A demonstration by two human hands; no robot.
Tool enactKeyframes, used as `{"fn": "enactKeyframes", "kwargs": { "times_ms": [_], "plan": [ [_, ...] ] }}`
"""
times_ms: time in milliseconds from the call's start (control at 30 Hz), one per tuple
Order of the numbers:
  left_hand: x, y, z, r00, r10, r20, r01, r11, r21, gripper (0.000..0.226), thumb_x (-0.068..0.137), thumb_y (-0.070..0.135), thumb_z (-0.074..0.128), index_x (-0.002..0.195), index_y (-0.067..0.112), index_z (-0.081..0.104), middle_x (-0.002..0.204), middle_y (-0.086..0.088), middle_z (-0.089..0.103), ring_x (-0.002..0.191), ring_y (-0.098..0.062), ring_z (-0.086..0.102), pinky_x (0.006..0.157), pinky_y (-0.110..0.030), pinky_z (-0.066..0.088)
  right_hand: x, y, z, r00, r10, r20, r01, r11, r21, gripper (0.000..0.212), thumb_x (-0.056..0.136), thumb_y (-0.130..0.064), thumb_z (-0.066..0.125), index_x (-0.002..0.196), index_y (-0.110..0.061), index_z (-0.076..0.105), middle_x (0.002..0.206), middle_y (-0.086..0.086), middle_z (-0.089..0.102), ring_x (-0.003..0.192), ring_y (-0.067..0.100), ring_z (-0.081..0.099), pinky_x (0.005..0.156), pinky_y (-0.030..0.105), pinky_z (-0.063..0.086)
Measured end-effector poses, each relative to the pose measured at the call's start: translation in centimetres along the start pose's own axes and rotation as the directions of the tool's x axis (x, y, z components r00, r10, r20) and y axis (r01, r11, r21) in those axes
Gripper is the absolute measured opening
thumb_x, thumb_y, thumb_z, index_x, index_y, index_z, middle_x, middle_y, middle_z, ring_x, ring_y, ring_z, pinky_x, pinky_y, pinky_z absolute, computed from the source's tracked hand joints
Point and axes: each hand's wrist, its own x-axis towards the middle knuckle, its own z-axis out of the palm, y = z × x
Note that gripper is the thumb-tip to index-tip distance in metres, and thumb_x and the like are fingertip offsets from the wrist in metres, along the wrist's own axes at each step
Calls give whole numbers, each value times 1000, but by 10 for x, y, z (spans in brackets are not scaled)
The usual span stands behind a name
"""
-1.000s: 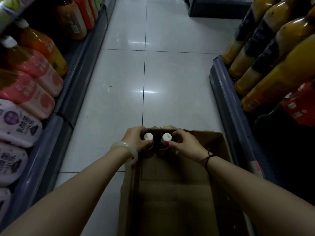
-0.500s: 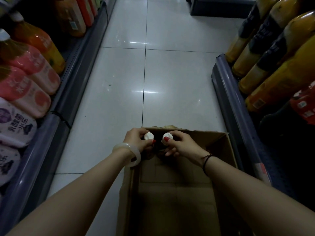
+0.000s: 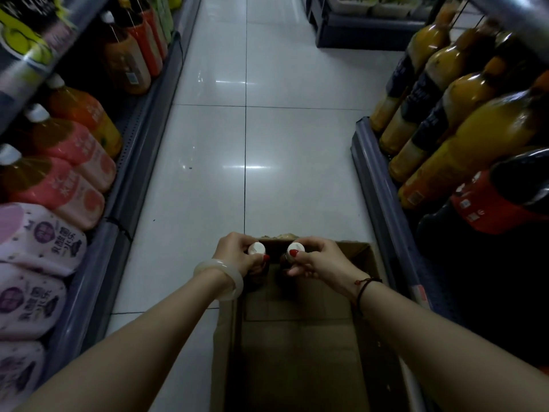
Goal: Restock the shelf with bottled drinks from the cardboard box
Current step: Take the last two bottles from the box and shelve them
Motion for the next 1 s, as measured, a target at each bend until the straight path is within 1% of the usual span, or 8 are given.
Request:
{"fn": "enactKeyframes", "kwargs": {
  "times_ms": [267,367,500,567,633,800,900,1000],
  "plan": [
    [-69,111,-65,998,54,20,-55,998,30,23,84,10,68,106,4,70,97,-9,70,88,-18,63,67,-20,47,-105,-112,-10,998,-55,-6,55,998,8,28,90,-12,62,117,-4,56,85,28,68,55,15,69,45,17,47],
    [-99,164,-98,996,80,26,-81,996,41,21,85,12,67,104,5,72,99,-9,71,94,-21,65,74,-26,50,-149,-161,-12,998,-62,-5,62,998,12,25,91,-13,61,115,-10,57,90,30,70,63,19,70,52,21,52],
    [-138,237,-150,992,123,30,-125,988,87,23,84,15,69,105,5,72,100,-9,72,97,-23,66,84,-31,53,-207,-231,-21,998,-64,-21,66,996,60,25,89,-10,64,112,-12,58,92,29,71,69,27,71,77,42,59],
    [-159,276,-176,989,143,33,-145,984,104,23,84,17,69,103,6,72,99,-8,72,95,-22,66,86,-33,54,-239,-270,-25,997,-67,-23,69,995,68,21,88,-11,64,107,-16,58,91,28,72,67,26,71,74,38,59],
    [-179,316,-200,985,169,43,-173,978,119,20,84,17,69,98,4,73,94,-10,73,91,-24,67,84,-36,55,-270,-308,-30,996,-80,-35,82,995,57,19,88,-12,65,105,-18,59,91,25,72,64,21,70,66,30,57],
    [-229,414,-257,972,226,71,-235,958,164,23,81,19,70,89,-3,71,85,-16,71,82,-28,66,80,-42,55,-344,-397,-41,991,-122,-55,123,992,3,26,86,-14,67,111,-10,61,84,12,72,63,16,70,67,29,55],
    [-253,467,-287,963,246,105,-263,946,190,17,81,15,68,74,0,68,65,-4,64,64,-18,60,56,-28,48,-383,-446,-50,988,-138,-69,137,990,-7,25,86,-16,67,109,-9,61,71,4,71,54,10,67,56,20,51],
    [-275,517,-310,960,259,105,-274,946,175,29,78,15,67,53,10,53,48,11,44,49,-6,42,47,-14,33,-416,-486,-61,983,-159,-97,158,987,-13,34,83,-22,72,113,-7,62,77,8,73,61,16,69,57,23,49]
  ]
}}
